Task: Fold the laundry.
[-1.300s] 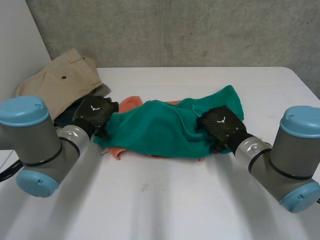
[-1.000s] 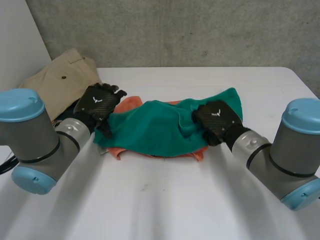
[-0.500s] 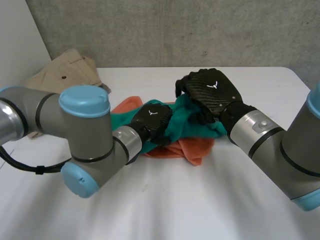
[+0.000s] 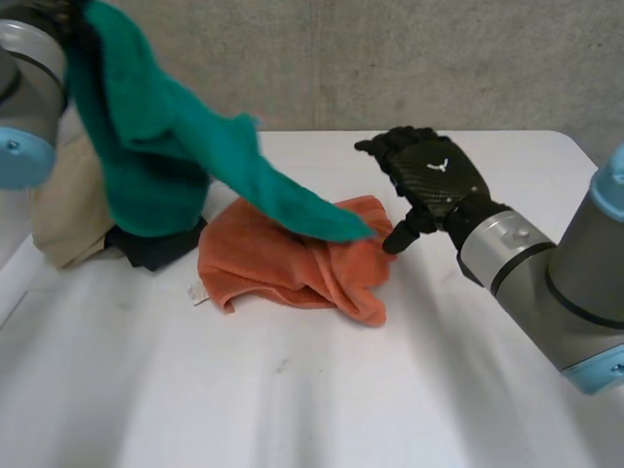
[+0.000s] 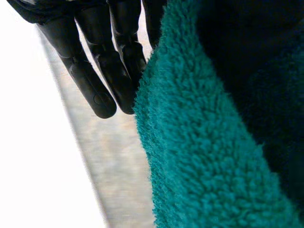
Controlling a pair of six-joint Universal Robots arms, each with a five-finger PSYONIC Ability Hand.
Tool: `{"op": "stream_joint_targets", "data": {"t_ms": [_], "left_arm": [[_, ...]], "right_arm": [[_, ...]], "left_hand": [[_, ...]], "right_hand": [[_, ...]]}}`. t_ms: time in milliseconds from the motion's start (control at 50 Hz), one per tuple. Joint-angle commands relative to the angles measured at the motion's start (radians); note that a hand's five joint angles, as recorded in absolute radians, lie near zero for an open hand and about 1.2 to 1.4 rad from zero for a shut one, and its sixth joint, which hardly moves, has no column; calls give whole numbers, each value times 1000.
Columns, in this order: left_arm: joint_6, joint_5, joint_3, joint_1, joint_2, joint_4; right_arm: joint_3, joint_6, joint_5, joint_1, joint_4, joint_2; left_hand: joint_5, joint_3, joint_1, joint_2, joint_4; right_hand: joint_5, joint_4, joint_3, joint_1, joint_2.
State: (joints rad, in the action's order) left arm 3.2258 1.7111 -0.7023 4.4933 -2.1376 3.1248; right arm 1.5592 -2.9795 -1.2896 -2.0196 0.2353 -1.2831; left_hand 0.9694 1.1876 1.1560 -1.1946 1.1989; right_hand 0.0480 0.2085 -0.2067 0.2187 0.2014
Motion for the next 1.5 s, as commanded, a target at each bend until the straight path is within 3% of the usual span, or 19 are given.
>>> {"op": "stream_joint_targets", "data": {"t_ms": [20,120,180,240,480,520,560,740,820,1000,1060,1140,1160,1220,1280,1320,1340,1400,1500], "left_arm": [[34,33,111,95,-155,-6],[69,15,153,126,-271,-9],[71,-39,152,119,-323,-40],[75,-79,120,103,-323,-104],[74,-182,-263,52,-44,-196],[77,-208,-337,41,4,-193],[83,-252,-441,18,68,-184],[128,-318,-747,-109,166,-144],[132,-285,-795,-196,133,-68],[129,-142,-702,-308,-14,-44],[126,-120,-665,-335,-42,-66],[103,-90,-617,-368,-64,-104],[76,-76,-603,-371,-53,-101],[1,-45,-579,-375,-16,-91],[-52,-39,-566,-368,25,-94],[-73,-41,-569,-358,48,-98],[-90,-45,-579,-350,70,-106],[-128,-67,-621,-341,94,-146],[-227,-134,-677,-341,85,-178]], "right_arm": [[-10,92,-3,-36,-56,50],[-25,146,-10,-50,-102,90],[-37,174,-10,-60,-131,122],[-50,206,-13,-68,-145,157],[-191,453,-88,-105,-129,384],[-220,473,-105,-108,-129,404],[-258,478,-122,-107,-116,412],[-217,320,-100,-125,-53,217],[-217,184,-103,-128,-57,62],[-254,10,-148,-151,-99,-74],[-252,1,-174,-162,-99,-88],[-243,-9,-220,-159,-99,-85],[-235,-12,-229,-151,-103,-79],[-211,-10,-235,-134,-105,-67],[-189,0,-221,-131,-114,-68],[-183,4,-209,-133,-123,-71],[-177,8,-194,-139,-126,-76],[-176,10,-174,-160,-129,-105],[-171,7,-163,-182,-126,-145]], "left_hand": [[252,209,240,-202,197],[183,139,171,-132,128],[-658,-702,-670,709,-713],[-969,-1013,-982,1020,-1024],[-969,-1013,-982,1020,-1024],[-969,-1013,-982,1020,-1024],[-969,-1013,-982,1020,-1024],[-969,-1013,-982,1020,-1024],[-969,-1013,-982,1020,-1024],[-963,-1007,-975,1014,-1018],[-831,-875,-843,882,-886],[-172,-215,-184,223,-227],[187,144,175,-137,132],[252,209,240,-202,197],[244,200,232,-193,189],[-157,-200,-169,207,-211],[-574,-618,-586,625,-629],[-947,-991,-959,998,-1002],[-969,-1013,-982,1020,-1024]], "right_hand": [[-48,-34,32,-44,-27],[-48,-34,32,-44,-27],[-48,-34,32,-44,-27],[-48,-34,32,-44,-27],[-8,6,-7,-5,13],[402,416,-417,405,423],[1169,1183,-1185,1173,1190],[1174,1188,-1190,1178,1195],[1174,1188,-1190,1178,1195],[1174,1188,-1190,1178,1195],[1174,1188,-1190,1178,1195],[1174,1188,-1190,1178,1195],[1174,1188,-1190,1178,1195],[1174,1188,-1190,1178,1195],[1174,1188,-1190,1178,1195],[1174,1188,-1190,1178,1195],[1174,1188,-1190,1178,1195],[1174,1188,-1190,1178,1195],[1174,1188,-1190,1178,1195]]}}
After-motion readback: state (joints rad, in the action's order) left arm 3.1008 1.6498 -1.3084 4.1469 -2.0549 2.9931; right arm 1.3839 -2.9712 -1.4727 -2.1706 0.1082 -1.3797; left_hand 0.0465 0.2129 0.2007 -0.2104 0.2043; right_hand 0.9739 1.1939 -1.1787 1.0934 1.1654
